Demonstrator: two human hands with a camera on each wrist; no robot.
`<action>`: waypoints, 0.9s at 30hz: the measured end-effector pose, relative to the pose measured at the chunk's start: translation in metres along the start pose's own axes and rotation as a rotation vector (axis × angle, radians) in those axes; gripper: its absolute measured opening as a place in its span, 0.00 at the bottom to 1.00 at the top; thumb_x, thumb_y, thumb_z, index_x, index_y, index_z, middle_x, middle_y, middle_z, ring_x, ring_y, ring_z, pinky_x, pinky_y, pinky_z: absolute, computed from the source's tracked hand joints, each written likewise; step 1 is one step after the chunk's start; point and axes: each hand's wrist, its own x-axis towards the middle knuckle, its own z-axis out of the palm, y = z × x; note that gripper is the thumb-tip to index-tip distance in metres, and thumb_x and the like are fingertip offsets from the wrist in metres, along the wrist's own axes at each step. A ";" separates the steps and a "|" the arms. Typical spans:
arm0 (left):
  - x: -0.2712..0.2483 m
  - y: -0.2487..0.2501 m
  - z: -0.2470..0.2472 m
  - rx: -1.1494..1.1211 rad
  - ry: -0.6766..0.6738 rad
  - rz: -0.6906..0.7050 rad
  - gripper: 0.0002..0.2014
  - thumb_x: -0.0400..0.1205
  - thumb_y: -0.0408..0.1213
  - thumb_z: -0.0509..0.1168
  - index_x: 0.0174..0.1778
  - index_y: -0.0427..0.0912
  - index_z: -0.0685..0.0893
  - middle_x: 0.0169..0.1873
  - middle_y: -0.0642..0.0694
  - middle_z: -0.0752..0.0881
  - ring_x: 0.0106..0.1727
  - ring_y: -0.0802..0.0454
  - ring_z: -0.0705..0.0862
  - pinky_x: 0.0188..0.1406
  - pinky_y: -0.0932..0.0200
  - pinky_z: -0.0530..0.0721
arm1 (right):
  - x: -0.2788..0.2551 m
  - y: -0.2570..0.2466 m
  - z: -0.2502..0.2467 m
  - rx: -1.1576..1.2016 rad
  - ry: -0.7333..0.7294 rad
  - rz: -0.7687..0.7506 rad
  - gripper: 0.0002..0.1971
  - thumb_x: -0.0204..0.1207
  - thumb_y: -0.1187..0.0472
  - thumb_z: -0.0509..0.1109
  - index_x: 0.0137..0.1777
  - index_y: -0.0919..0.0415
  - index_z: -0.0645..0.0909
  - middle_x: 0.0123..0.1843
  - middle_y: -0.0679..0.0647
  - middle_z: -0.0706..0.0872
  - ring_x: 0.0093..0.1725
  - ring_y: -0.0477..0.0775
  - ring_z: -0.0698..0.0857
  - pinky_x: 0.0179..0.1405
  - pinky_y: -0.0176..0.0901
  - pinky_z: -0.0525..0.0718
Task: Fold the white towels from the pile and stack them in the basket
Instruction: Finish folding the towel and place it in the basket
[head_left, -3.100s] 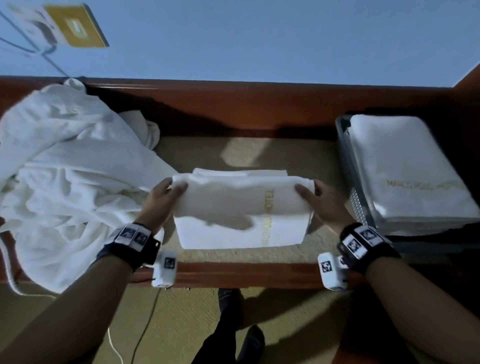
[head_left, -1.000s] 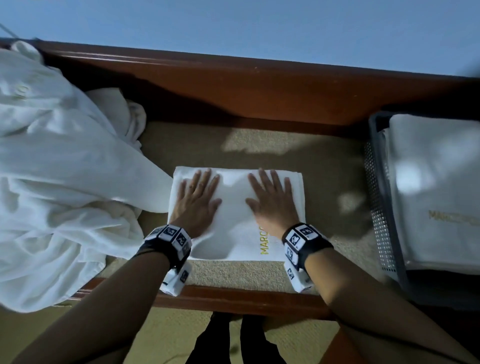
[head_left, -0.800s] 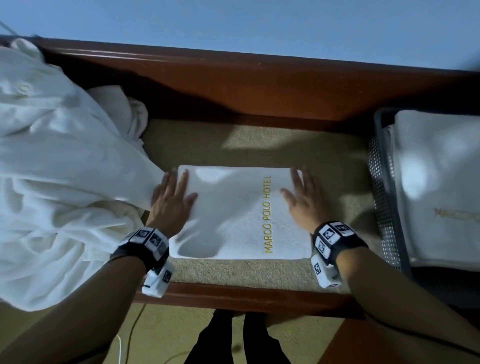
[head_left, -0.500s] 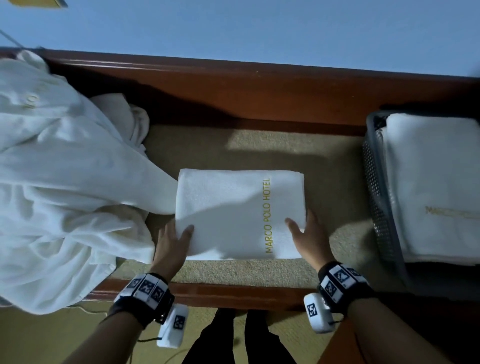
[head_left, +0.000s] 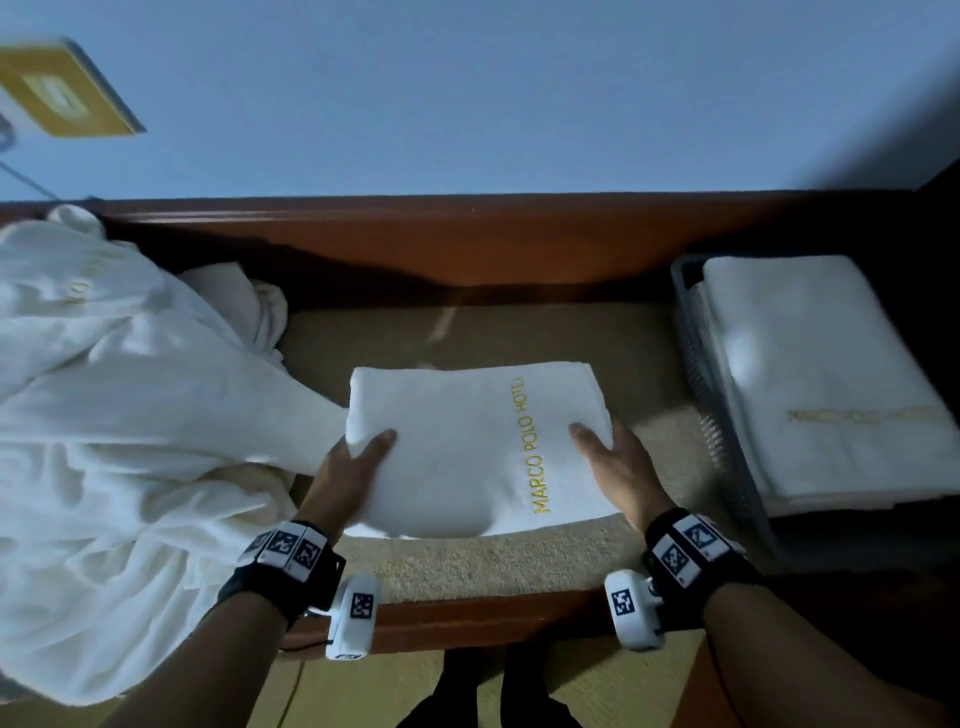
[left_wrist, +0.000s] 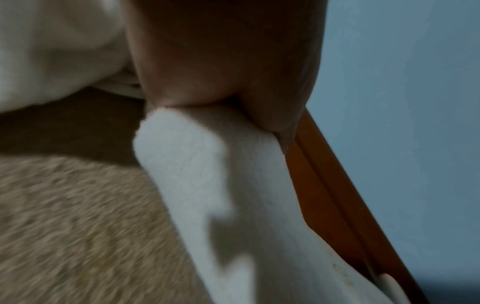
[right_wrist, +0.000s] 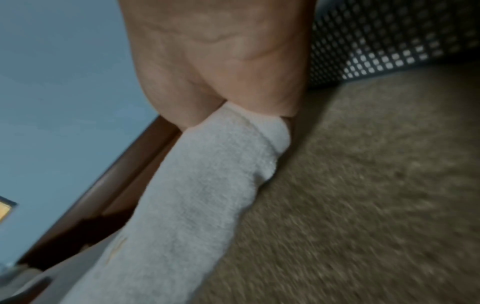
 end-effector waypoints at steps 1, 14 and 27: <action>-0.002 0.013 0.001 0.017 -0.005 0.041 0.26 0.79 0.63 0.74 0.64 0.48 0.86 0.52 0.45 0.94 0.51 0.43 0.94 0.54 0.39 0.93 | -0.006 -0.007 -0.009 0.024 0.017 -0.035 0.20 0.83 0.39 0.70 0.69 0.49 0.80 0.59 0.46 0.90 0.58 0.51 0.89 0.58 0.51 0.87; -0.019 0.246 0.170 0.383 -0.337 0.564 0.18 0.85 0.56 0.70 0.63 0.47 0.86 0.48 0.52 0.91 0.48 0.52 0.91 0.41 0.56 0.87 | -0.078 -0.029 -0.179 0.365 0.606 -0.164 0.20 0.89 0.39 0.59 0.64 0.53 0.80 0.55 0.52 0.88 0.55 0.54 0.87 0.62 0.59 0.86; 0.009 0.363 0.462 0.988 -0.475 0.916 0.12 0.85 0.39 0.66 0.64 0.45 0.84 0.53 0.45 0.86 0.57 0.38 0.86 0.52 0.50 0.79 | -0.046 0.061 -0.280 0.705 0.532 0.026 0.33 0.56 0.46 0.85 0.59 0.61 0.84 0.56 0.56 0.94 0.58 0.59 0.92 0.60 0.65 0.90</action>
